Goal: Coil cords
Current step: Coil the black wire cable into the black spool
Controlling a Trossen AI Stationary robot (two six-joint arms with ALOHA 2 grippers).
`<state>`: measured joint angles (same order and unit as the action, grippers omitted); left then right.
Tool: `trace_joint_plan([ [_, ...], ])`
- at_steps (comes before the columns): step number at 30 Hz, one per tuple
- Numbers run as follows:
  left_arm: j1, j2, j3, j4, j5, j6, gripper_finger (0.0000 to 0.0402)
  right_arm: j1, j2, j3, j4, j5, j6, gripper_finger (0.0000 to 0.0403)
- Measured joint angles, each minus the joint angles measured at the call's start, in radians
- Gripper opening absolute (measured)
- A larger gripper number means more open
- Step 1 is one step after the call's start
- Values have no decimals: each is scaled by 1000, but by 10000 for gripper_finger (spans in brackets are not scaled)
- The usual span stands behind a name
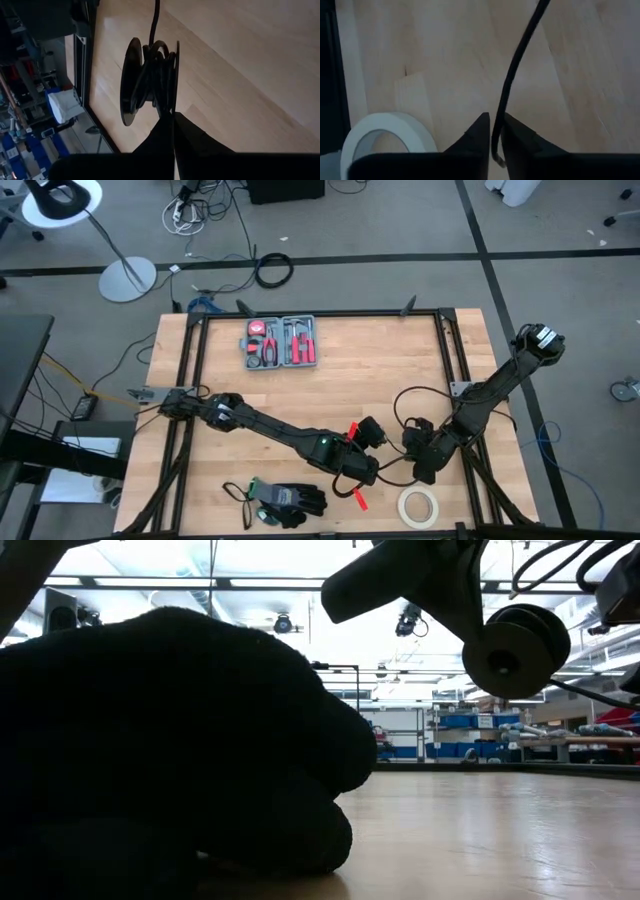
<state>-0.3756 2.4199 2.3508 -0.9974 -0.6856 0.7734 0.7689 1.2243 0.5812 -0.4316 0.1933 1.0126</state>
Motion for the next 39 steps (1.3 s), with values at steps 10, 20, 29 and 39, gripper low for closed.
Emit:
trace_joint_plan([
  [10, 0, 0, 0, 2, -11, -8, 0, 30, 0, 0, 5, 29, 26, 6],
  [20, 8, 0, 0, 7, -1, -49, 0, 47, 0, 0, 140, 25, -18, 3],
  [29, 9, -1, 1, 9, 28, -71, 0, 7, 0, 0, 366, -7, -160, 3],
  [39, -7, -1, 1, 36, 39, -71, 0, -77, -4, 0, 523, 2, -343, 5],
])
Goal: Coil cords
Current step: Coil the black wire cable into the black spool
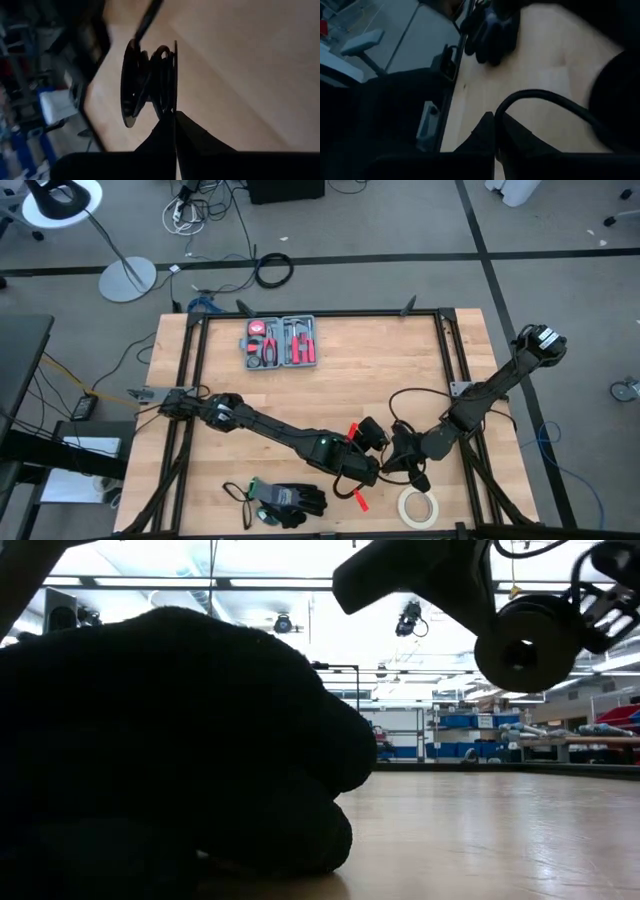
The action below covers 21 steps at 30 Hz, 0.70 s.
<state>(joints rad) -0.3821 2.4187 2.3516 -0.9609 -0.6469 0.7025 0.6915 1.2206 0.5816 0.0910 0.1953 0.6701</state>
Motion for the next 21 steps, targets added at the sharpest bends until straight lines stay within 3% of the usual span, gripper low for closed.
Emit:
trace_joint_plan([
  [12, -10, 0, 0, 33, 134, 44, 0, -45, -36, 0, 1, -134, 54, 8],
  [21, -17, 0, 0, 111, 243, 113, 0, -127, -36, 0, 6, -308, 91, 58],
])
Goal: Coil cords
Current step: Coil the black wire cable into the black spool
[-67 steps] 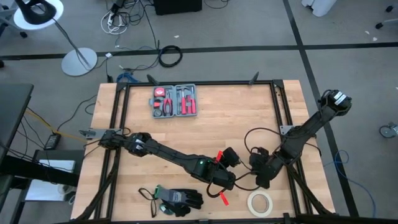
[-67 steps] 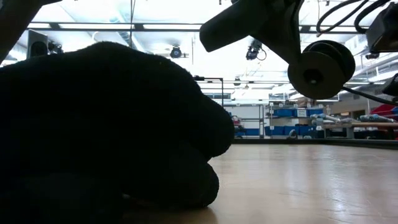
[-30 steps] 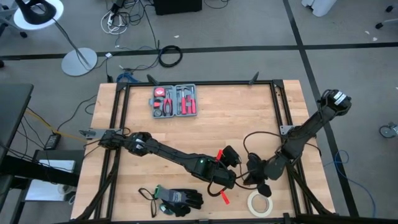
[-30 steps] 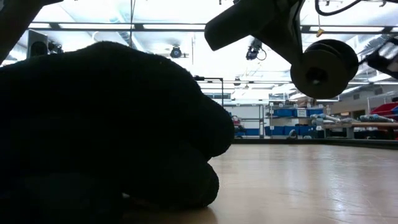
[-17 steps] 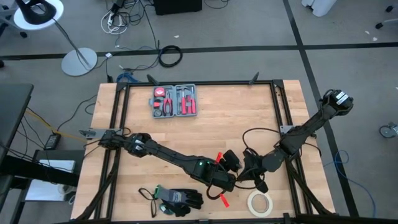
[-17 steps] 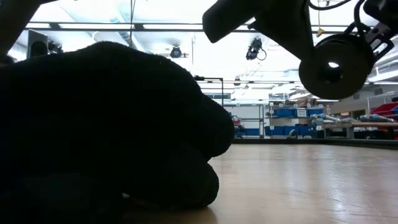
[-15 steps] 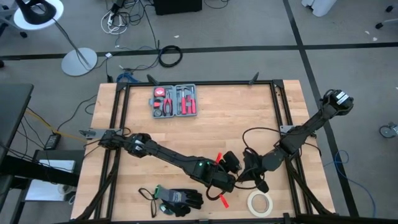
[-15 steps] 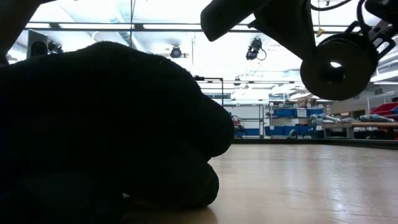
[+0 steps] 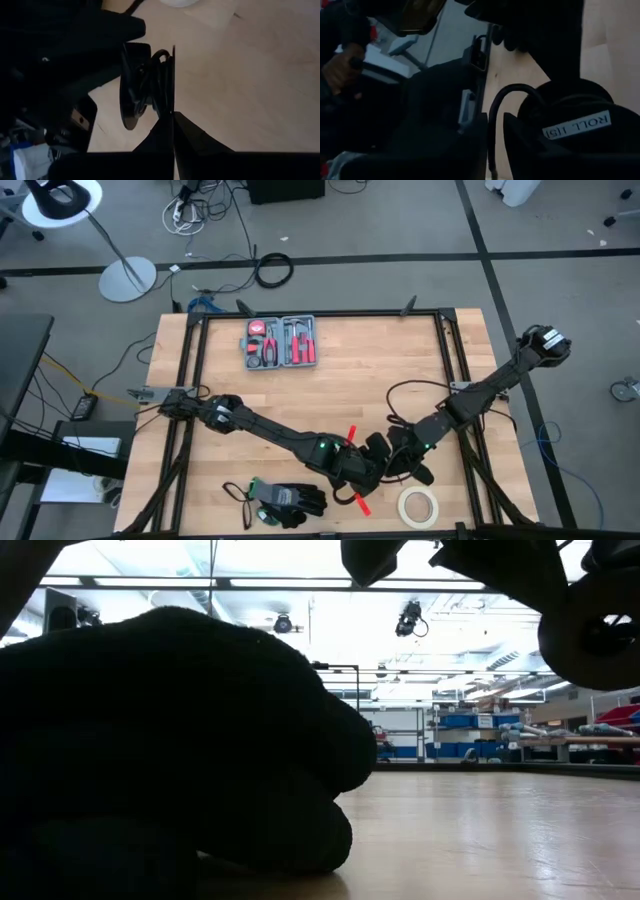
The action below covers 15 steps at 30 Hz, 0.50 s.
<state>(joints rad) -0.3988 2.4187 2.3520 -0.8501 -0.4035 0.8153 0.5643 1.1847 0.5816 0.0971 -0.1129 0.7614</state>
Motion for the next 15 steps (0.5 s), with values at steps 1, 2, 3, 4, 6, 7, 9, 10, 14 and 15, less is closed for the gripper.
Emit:
trace_joint_plan([
  [1, 0, 0, 0, 3, 7, 5, 0, -9, 0, 0, 1, -19, -5, 61],
  [2, 0, 0, 0, 4, 12, 9, 0, -19, 0, 0, 3, -34, -13, 63],
  [3, -1, 0, 0, 9, 21, 13, 0, -28, 0, 0, 9, -47, -22, 64],
  [4, -2, 0, 0, 16, 30, 15, 0, -36, 0, 0, 20, -58, -32, 64],
  [6, -4, 0, 0, 32, 52, 17, 0, -51, 0, 0, 56, -70, -52, 64],
  [7, -5, 0, 0, 40, 61, 17, 0, -58, -1, 0, 68, -70, -59, 63],
  [9, -7, 0, 0, 48, 69, 17, 0, -71, -1, 0, 83, -69, -65, 62],
  [10, -9, 0, 0, 48, 72, 17, 0, -77, -1, 0, 88, -70, -67, 61],
  [14, -15, 0, 0, 48, 72, 17, 0, -95, -1, 0, 88, -59, -66, 61],
  [15, -16, 0, 0, 48, 72, 17, 0, -96, -1, 0, 88, -53, -66, 61],
])
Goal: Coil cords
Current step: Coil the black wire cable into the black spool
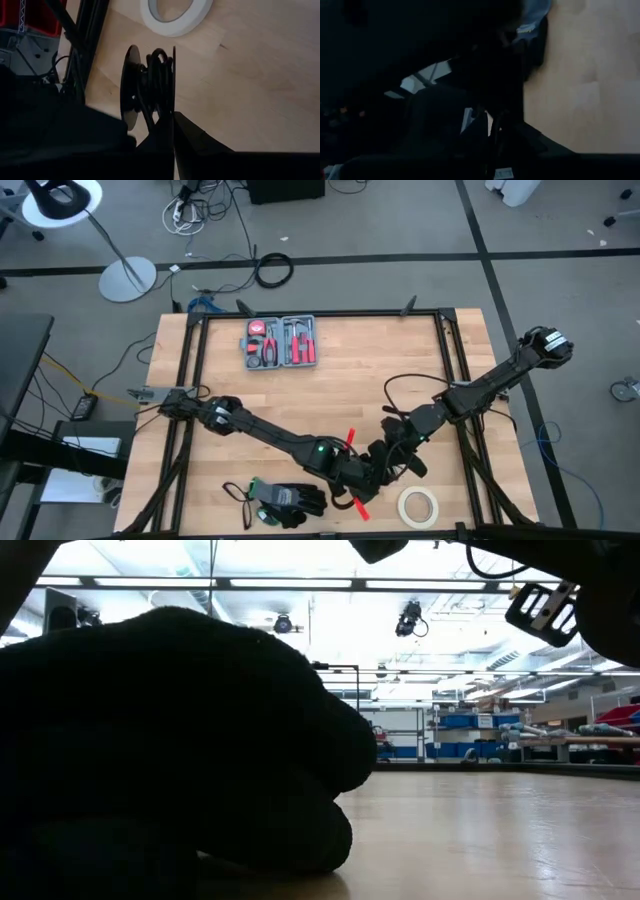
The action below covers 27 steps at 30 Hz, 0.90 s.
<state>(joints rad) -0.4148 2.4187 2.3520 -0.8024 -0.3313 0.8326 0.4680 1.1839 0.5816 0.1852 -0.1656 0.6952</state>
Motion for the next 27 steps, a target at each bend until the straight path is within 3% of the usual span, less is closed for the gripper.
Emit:
trace_joint_plan([
  [20, -19, 0, 0, 6, -18, 6, 0, -14, 0, 0, -239, 125, -45, 59],
  [27, -17, 0, 0, 7, -97, 15, 0, 22, 0, 0, -278, 212, -44, 59],
])
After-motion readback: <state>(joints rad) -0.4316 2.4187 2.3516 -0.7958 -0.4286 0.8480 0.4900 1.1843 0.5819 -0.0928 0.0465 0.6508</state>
